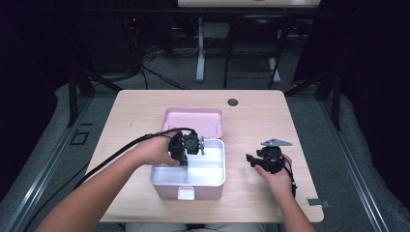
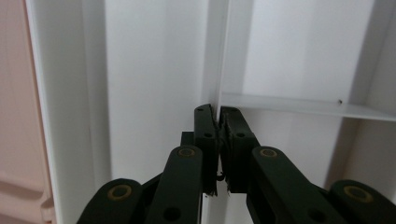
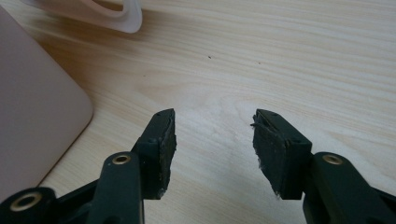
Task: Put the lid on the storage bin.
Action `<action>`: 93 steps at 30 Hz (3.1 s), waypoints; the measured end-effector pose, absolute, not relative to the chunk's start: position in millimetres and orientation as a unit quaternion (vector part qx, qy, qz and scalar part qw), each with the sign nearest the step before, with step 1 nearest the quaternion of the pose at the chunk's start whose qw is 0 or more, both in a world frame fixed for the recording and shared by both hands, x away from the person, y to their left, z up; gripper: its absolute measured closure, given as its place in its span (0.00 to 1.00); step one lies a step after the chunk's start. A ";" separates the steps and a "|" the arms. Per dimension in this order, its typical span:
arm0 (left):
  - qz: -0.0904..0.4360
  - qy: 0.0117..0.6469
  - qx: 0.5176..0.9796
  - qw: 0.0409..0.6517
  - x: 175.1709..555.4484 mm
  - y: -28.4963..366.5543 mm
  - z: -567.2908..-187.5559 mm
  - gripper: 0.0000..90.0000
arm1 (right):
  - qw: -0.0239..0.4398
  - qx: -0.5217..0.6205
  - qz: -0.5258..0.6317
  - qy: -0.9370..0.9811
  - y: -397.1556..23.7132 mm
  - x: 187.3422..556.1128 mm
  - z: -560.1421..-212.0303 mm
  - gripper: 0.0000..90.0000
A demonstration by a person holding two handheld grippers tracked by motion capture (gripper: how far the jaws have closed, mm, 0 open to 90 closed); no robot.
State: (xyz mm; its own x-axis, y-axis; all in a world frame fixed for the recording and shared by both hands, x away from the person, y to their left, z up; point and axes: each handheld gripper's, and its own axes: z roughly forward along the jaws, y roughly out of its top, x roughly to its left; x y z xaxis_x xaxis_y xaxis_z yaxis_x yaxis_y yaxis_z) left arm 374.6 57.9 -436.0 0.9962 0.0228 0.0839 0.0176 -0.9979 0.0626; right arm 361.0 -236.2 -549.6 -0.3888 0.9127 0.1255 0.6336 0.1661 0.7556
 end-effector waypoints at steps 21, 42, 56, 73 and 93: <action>0.033 0.077 0.994 0.064 377.9 123.3 -436.5 0.89 | 0.148 0.507 0.400 0.749 -209.5 404.1 -479.6 0.59; 0.040 0.077 0.995 0.056 373.3 124.2 -439.4 0.93 | 0.110 0.538 0.380 0.744 -151.6 478.2 -468.3 0.64; 0.042 0.073 0.995 0.050 372.8 121.9 -440.0 0.93 | 0.076 0.572 0.360 0.733 -134.9 510.2 -494.0 0.64; 0.042 0.069 0.996 0.038 372.7 118.6 -439.8 0.93 | 0.059 0.594 0.360 0.717 -135.8 516.7 -497.7 0.79; 0.047 0.067 0.996 0.040 371.9 119.2 -439.8 0.93 | 0.074 0.611 0.335 0.714 -130.6 511.4 -472.4 0.90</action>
State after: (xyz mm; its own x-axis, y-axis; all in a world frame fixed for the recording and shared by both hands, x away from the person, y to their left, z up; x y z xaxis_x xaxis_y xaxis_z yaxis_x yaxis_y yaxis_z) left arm 371.9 119.2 -439.8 0.9867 0.1368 0.0883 0.1293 -0.9879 0.0858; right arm 511.4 -130.6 -472.4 -0.2436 0.9211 0.3036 0.8220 0.0300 0.5687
